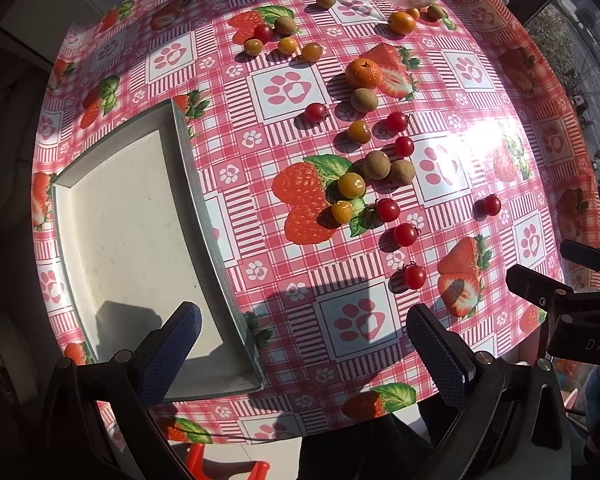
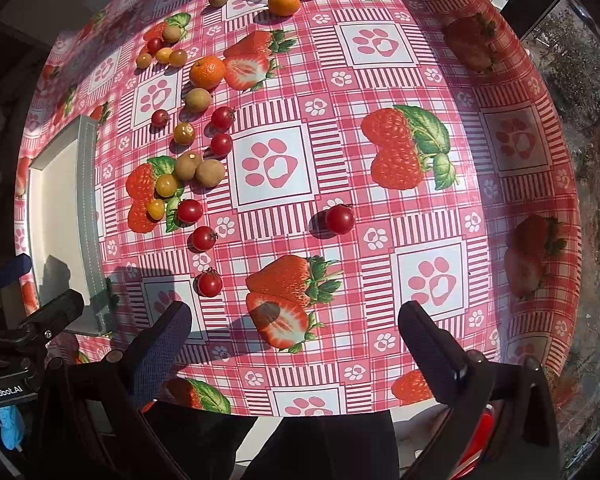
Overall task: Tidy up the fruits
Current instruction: 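Move the left tool toward a yellow cherry tomato while the right tool approaches a red one, then close the left tool on the yellow cherry tomato while the right tool grasps a red cherry tomato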
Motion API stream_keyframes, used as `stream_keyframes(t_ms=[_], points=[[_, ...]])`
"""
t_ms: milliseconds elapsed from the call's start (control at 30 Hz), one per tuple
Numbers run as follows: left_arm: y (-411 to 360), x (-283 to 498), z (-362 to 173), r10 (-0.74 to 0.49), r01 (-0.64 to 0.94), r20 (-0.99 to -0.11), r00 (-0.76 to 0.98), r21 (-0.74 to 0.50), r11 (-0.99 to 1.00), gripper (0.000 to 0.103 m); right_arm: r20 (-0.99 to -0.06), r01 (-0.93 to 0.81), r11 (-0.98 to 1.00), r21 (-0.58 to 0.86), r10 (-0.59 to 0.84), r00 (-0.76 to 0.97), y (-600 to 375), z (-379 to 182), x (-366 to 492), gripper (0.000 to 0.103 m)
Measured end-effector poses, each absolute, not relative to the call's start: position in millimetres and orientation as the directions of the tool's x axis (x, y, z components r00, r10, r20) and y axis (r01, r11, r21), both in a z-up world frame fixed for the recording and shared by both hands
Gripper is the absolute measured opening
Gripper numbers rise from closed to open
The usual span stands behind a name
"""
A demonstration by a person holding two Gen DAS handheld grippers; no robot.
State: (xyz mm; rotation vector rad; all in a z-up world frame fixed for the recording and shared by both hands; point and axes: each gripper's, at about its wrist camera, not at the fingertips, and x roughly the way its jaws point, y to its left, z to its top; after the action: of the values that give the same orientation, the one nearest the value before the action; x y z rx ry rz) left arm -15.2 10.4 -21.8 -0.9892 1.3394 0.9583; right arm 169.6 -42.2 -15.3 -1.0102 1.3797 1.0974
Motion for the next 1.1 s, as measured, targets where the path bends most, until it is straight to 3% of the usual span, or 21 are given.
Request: stream_keyframes(t_ms=[500, 833, 933, 1067, 1100], points=[[25, -1, -76, 0.057, -0.953, -0.998, -0.016, 0.033, 0.301, 0.103, -0.995, -0.956, 0.285, 0.065, -0.051, -0.083, -65, -59, 203, 0.103], [39, -2, -118, 0.054, -0.968, -0.998, -0.015, 0.028, 0.249, 0.103, -0.998, -0.969, 0.240, 0.049, -0.024, -0.056, -21, -90, 203, 0.103], [41, -4, -128, 0.037, -0.972, -0.999, -0.004, 0.012, 0.237, 0.087, -0.998, -0.971, 0.234, 0.045, -0.025, -0.053, -4, -97, 201, 0.103], [41, 1, -132, 0.048, -0.977, -0.999, 0.008, 0.002, 0.215, 0.087, -0.999, -0.977, 0.210, 0.037, -0.012, -0.041, 9, -104, 200, 0.097], [43, 3, -130, 0.056, -0.977, -0.998, 0.003, 0.009, 0.214, 0.087, -0.999, -0.978, 0.205, 0.039, -0.009, -0.041, 11, -105, 200, 0.088]])
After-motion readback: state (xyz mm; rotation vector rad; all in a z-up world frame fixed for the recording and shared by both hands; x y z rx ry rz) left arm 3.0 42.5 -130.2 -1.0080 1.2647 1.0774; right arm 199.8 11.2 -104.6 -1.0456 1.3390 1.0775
